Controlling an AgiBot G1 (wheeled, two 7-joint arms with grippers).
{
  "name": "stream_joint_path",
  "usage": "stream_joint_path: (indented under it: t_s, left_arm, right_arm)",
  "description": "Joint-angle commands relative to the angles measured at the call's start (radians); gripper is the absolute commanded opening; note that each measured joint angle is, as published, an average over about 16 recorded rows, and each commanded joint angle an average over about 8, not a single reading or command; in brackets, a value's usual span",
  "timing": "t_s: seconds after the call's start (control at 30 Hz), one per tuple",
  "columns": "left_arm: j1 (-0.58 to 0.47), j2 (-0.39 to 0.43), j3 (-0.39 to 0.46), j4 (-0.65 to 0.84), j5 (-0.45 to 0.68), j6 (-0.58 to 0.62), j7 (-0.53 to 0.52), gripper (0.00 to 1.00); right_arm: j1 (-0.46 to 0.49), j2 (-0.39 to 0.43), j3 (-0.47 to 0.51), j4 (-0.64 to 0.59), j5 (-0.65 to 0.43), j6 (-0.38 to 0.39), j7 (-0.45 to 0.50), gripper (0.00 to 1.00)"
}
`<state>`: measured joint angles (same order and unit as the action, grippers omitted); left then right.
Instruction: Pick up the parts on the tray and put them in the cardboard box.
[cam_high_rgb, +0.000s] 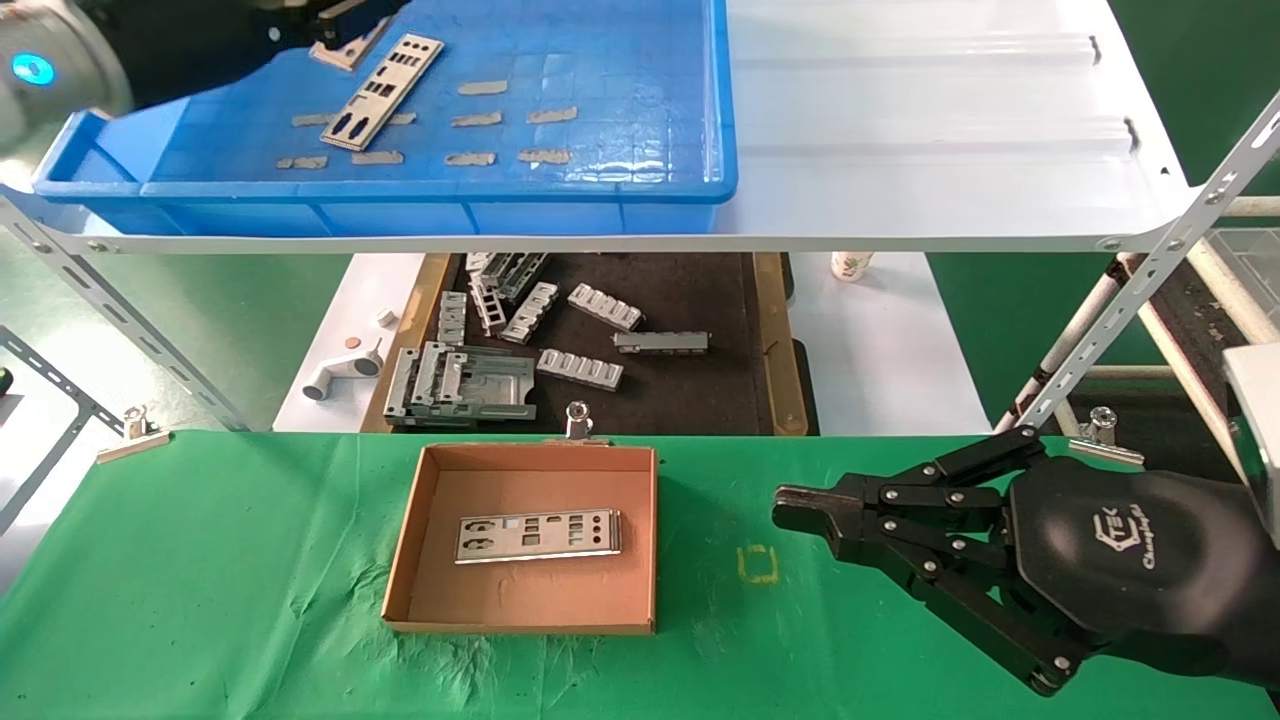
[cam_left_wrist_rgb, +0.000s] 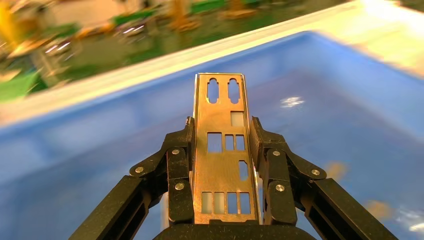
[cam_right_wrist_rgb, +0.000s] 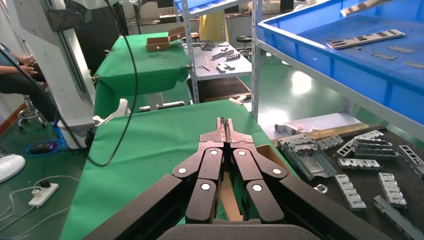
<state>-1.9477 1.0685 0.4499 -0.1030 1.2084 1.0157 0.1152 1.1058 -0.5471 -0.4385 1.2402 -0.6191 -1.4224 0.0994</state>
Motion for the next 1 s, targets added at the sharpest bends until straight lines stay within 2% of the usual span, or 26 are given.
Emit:
stream_joint_path:
  t_s: [0.03, 0.23, 0.47, 0.8, 1.0]
  left_arm:
    - [-0.009, -0.026, -0.003, -0.030, -0.006, 0.091, 0.023, 0.00]
    - [-0.019, -0.087, 0.001, -0.079, -0.018, 0.372, 0.100, 0.00]
    - [0.001, -0.131, 0.030, -0.163, -0.021, 0.563, 0.179, 0.00]
    - [0.200, -0.253, 0.200, -0.554, -0.168, 0.586, 0.230, 0.00]
    - [0.272, -0.284, 0.311, -0.637, -0.189, 0.566, 0.257, 0.00]
  right_arm:
    - [0.000, 0.000, 0.000, 0.000, 0.000, 0.000, 0.000, 0.00]
    - [0.000, 0.000, 0.000, 0.000, 0.000, 0.000, 0.000, 0.00]
    - [0.000, 0.000, 0.000, 0.000, 0.000, 0.000, 0.000, 0.00]
    - [0.000, 0.000, 0.000, 0.000, 0.000, 0.000, 0.000, 0.00]
    - [0.000, 0.000, 0.000, 0.000, 0.000, 0.000, 0.000, 0.00]
